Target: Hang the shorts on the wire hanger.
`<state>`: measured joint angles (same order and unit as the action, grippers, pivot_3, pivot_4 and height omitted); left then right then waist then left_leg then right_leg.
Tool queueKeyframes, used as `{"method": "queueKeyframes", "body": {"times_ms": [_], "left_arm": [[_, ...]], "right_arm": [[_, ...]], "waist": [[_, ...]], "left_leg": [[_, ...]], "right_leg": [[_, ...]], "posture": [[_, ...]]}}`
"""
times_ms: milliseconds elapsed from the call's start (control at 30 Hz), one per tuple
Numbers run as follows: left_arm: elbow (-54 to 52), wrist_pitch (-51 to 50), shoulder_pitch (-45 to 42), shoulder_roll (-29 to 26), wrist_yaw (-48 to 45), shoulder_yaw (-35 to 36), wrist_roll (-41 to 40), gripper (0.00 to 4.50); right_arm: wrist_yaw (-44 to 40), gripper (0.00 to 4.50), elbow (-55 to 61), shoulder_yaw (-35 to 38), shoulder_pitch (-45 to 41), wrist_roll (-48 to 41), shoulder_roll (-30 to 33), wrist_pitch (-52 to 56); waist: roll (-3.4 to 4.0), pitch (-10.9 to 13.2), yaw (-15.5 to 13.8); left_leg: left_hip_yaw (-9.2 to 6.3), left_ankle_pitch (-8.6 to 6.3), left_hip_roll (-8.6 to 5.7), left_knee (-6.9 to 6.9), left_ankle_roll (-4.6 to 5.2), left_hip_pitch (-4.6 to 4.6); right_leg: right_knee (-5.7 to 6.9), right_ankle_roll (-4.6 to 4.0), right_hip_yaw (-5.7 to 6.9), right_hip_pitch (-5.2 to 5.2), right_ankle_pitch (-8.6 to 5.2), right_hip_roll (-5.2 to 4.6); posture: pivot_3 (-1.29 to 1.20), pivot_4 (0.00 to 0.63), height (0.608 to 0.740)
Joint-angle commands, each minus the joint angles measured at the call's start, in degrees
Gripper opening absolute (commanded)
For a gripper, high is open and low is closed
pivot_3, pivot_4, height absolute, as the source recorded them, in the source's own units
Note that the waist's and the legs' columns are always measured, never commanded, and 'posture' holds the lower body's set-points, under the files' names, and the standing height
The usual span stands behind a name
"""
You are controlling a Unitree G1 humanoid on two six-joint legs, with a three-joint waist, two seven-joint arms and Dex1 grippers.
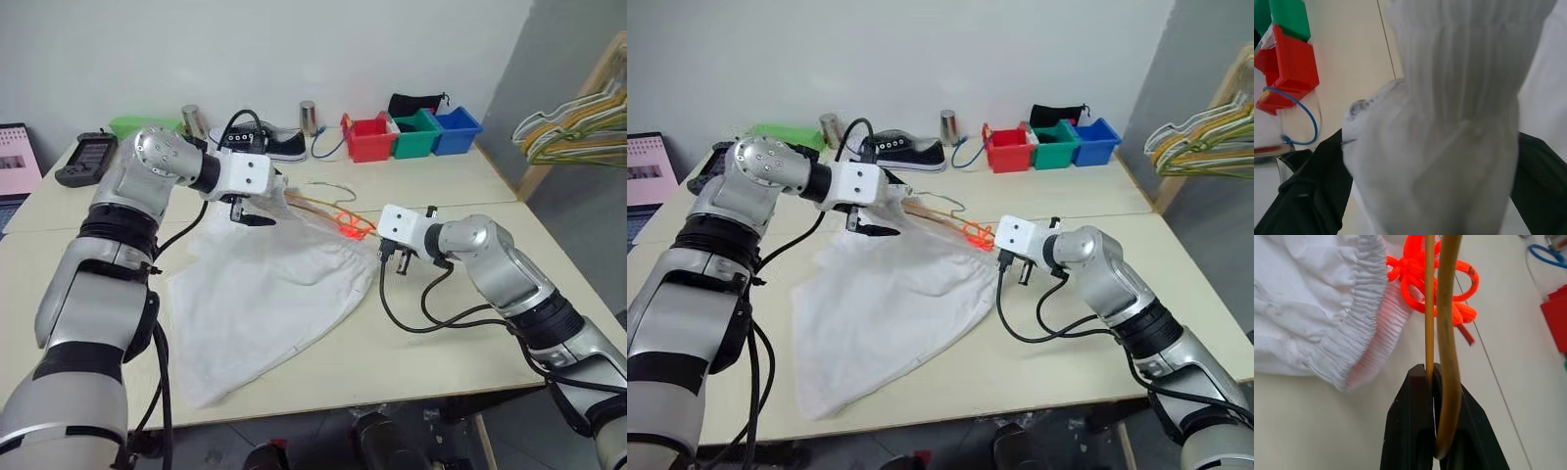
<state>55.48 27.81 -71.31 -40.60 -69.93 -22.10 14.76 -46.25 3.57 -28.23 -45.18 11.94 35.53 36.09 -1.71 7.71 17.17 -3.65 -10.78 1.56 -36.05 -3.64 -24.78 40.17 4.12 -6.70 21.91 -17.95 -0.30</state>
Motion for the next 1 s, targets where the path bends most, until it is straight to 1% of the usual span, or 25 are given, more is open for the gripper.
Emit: {"method": "queueKeyframes", "body": {"times_ms": [33,100,133,233,333,467,500,533,600,700,900,967,1000], "left_arm": [[2.5,2.6,-2.5,0.9,4.8,0.5,2.6,3.80],[3.2,3.2,-2.8,1.2,5.5,0.6,3.3,3.29],[3.6,3.4,-2.9,1.2,5.9,0.6,3.7,3.13],[4.2,3.8,-3.0,1.4,6.1,1.0,3.9,2.40],[4.4,3.9,-2.9,1.2,5.9,1.1,4.1,1.73],[4.5,4.0,-2.9,0.8,5.7,1.1,4.2,1.01],[4.5,4.0,-2.8,0.8,5.6,1.1,4.2,0.92],[4.5,4.0,-2.8,0.7,5.6,1.2,4.2,0.63],[4.6,4.2,-2.9,0.7,5.5,1.3,4.3,0.32],[4.9,4.4,-3.0,0.8,5.2,1.7,4.6,0.09],[5.0,3.9,-2.9,0.9,4.9,1.9,4.6,0.08],[4.5,3.4,-2.5,0.9,4.5,2.1,4.3,0.08],[4.3,3.2,-2.3,0.9,4.7,2.2,4.2,0.08]], "right_arm": [[-0.9,0.00,6.6,1.1,-1.4,1.2,-0.5,1.7],[-1.2,0.00,7.8,1.1,-1.2,1.4,-0.9,3.1],[-1.3,0.00,8.2,1.1,-1.2,1.4,-1.1,3.6],[-1.5,0.00,8.6,1.1,-1.3,1.7,-1.7,4.4],[-1.6,0.00,8.4,1.1,-1.4,1.8,-2.1,4.8],[-1.7,0.00,8.0,1.5,-1.5,1.7,-2.6,5.3],[-1.8,0.00,7.9,1.7,-1.5,1.5,-2.8,5.6],[-1.9,0.00,7.9,1.9,-1.5,1.5,-3.0,5.7],[-2.0,0.00,7.7,2.0,-1.6,1.5,-3.2,5.8],[-2.3,0.00,7.5,2.4,-1.5,1.2,-3.6,6.3],[-2.9,0.00,6.8,3.3,-1.8,0.8,-4.1,6.4],[-4.1,0.51,7.2,3.7,-1.7,0.1,-3.8,6.7],[-4.6,0.59,7.5,4.0,-1.6,-0.3,-3.6,7.0]], "waist": [[-0.01,0.0,0.5],[-0.03,0.0,0.8],[-0.03,0.0,1.0],[-0.04,0.0,1.6],[-0.04,0.0,1.9],[-0.03,0.0,2.2],[-0.03,0.0,2.2],[-0.03,0.0,2.2],[-0.03,0.0,2.2],[-0.03,-0.1,2.2],[-0.02,-0.1,2.2],[-0.02,-0.1,2.2],[-0.03,-0.1,2.2]], "left_leg": [[-0.01,0.04,-0.02,-0.01,0.06,0.00],[-0.02,0.08,-0.02,-0.04,0.12,0.01],[-0.02,0.10,-0.03,-0.05,0.14,0.02],[-0.02,0.17,-0.06,-0.07,0.20,0.02],[-0.10,0.25,-0.06,-0.07,0.24,0.02],[-0.13,0.35,-0.07,-0.07,0.18,0.02],[-0.13,0.36,-0.07,-0.07,0.18,0.02],[-0.14,0.37,-0.07,-0.07,0.19,0.02],[-0.16,0.38,-0.07,-0.07,0.19,0.02],[-0.17,0.38,-0.07,-0.07,0.19,0.02],[-0.21,0.39,-0.08,-0.07,0.20,0.02],[-0.22,0.40,-0.08,-0.08,0.20,0.01],[-0.22,0.40,-0.08,-0.08,0.20,0.02]], "right_leg": [[0.04,0.05,-0.01,0.00,0.00,0.00],[0.17,0.11,-0.01,0.01,-0.02,0.00],[0.26,0.13,0.00,0.04,-0.03,0.00],[0.66,0.13,-0.03,0.20,-0.04,0.00],[0.79,0.13,0.03,0.24,-0.04,0.01],[0.83,0.13,0.04,0.24,-0.04,0.01],[0.85,0.13,0.05,0.25,-0.04,0.01],[0.86,0.13,0.06,0.25,-0.04,0.01],[0.86,0.13,0.08,0.25,-0.03,0.01],[0.87,0.06,0.09,0.25,0.00,0.01],[0.91,0.05,0.13,0.24,0.01,0.01],[0.92,0.06,0.13,0.24,0.01,0.01],[0.92,0.05,0.14,0.24,0.01,0.01]], "posture": [[-0.24,0.000,0.740],[-0.24,0.000,0.740],[-0.24,0.000,0.740],[-0.24,0.000,0.740],[-0.23,0.000,0.740],[-0.23,0.000,0.740],[-0.23,0.000,0.740],[-0.23,0.000,0.740],[-0.23,0.000,0.740],[-0.23,0.000,0.740],[-0.24,0.000,0.740],[-0.24,0.000,0.740],[-0.24,0.000,0.740]]}}
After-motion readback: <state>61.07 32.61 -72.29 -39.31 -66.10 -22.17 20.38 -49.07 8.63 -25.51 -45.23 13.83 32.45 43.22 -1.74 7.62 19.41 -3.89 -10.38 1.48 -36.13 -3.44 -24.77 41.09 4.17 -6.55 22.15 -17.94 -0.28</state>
